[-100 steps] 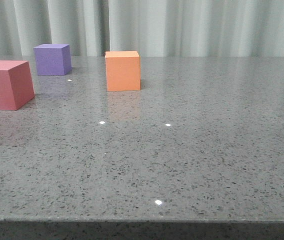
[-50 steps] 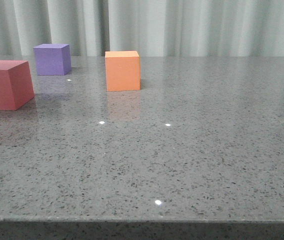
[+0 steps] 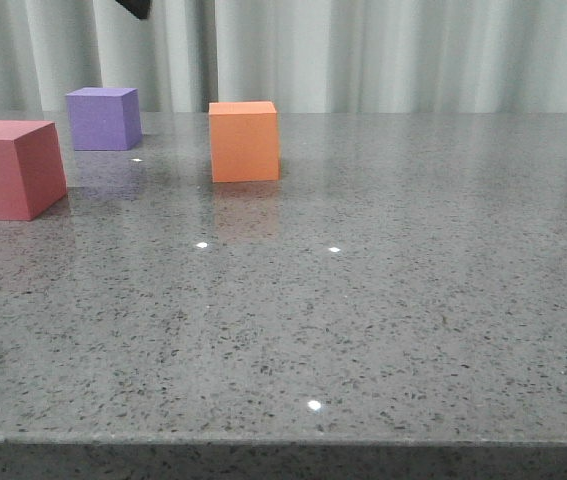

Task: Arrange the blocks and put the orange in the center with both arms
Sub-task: 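Lower the left gripper over the orange cube and close it, then lift the orange cube with the left gripper toward the purple cube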

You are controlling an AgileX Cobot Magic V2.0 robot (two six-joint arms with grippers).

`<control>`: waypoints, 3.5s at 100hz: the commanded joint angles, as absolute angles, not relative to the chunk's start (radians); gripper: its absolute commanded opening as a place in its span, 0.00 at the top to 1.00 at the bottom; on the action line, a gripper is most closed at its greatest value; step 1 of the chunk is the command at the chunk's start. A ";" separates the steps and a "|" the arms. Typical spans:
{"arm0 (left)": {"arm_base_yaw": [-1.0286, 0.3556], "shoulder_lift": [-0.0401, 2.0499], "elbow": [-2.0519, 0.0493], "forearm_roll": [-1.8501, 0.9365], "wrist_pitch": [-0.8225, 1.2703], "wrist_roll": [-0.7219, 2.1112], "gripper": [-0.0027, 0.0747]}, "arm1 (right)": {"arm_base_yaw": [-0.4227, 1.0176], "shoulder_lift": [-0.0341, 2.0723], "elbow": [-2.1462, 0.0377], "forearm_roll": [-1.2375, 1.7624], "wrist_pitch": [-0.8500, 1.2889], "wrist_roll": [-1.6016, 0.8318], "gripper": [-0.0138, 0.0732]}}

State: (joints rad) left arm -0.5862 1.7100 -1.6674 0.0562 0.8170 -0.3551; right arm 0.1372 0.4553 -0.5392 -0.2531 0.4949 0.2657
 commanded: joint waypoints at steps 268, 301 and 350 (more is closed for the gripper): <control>-0.563 1.803 -1.928 0.297 0.970 -0.324 0.54 | 0.131 0.461 -0.563 -0.278 0.415 0.263 0.92; -0.403 1.772 -1.795 0.168 0.920 -0.204 0.54 | 0.131 0.461 -0.563 -0.278 0.415 0.263 0.92; -0.287 1.770 -1.649 0.111 0.789 -0.139 0.54 | 0.131 0.461 -0.563 -0.278 0.415 0.263 0.92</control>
